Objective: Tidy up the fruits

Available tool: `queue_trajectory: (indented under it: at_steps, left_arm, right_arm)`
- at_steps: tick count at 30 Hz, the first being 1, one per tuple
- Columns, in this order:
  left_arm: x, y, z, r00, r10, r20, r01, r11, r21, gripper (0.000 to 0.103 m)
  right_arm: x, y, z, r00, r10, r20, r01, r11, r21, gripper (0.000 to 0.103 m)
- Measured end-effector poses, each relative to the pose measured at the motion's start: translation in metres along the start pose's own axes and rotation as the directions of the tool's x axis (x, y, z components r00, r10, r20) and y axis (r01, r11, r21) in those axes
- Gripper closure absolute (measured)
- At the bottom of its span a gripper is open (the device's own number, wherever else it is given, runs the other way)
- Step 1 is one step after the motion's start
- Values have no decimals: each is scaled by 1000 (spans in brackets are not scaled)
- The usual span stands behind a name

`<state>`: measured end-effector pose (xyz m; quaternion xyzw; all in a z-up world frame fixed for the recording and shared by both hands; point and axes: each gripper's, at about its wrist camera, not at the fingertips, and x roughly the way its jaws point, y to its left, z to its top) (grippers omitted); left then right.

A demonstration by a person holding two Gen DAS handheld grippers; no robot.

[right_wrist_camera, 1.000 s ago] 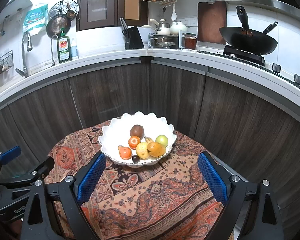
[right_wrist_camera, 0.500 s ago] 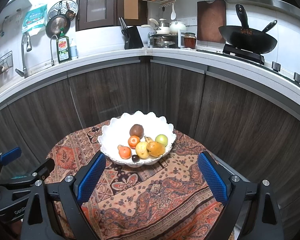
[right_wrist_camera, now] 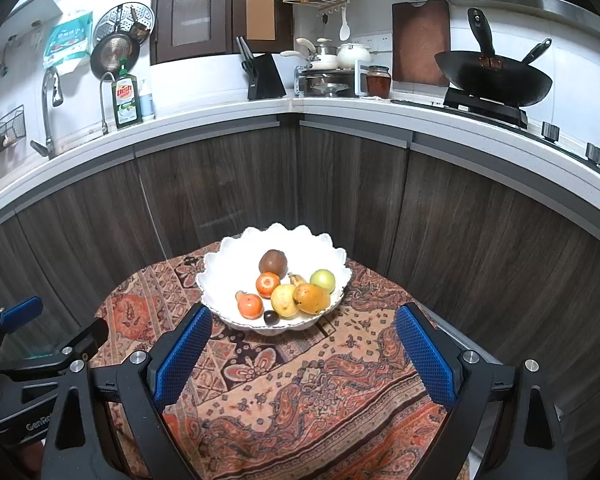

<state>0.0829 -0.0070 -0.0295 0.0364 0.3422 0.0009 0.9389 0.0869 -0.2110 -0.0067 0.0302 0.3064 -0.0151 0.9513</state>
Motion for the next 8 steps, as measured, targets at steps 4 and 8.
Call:
queue_trajectory:
  at_steps: [4, 8]
  left_arm:
    - [0, -2, 0, 1000, 5, 2, -5, 1000, 8, 8]
    - [1, -4, 1, 1000, 7, -6, -7, 1000, 11, 8]
  right_arm:
    - [0, 0, 0, 1000, -1, 1, 1, 1000, 1, 9]
    - [-1, 0, 0, 1000, -3, 2, 3, 1000, 3, 9]
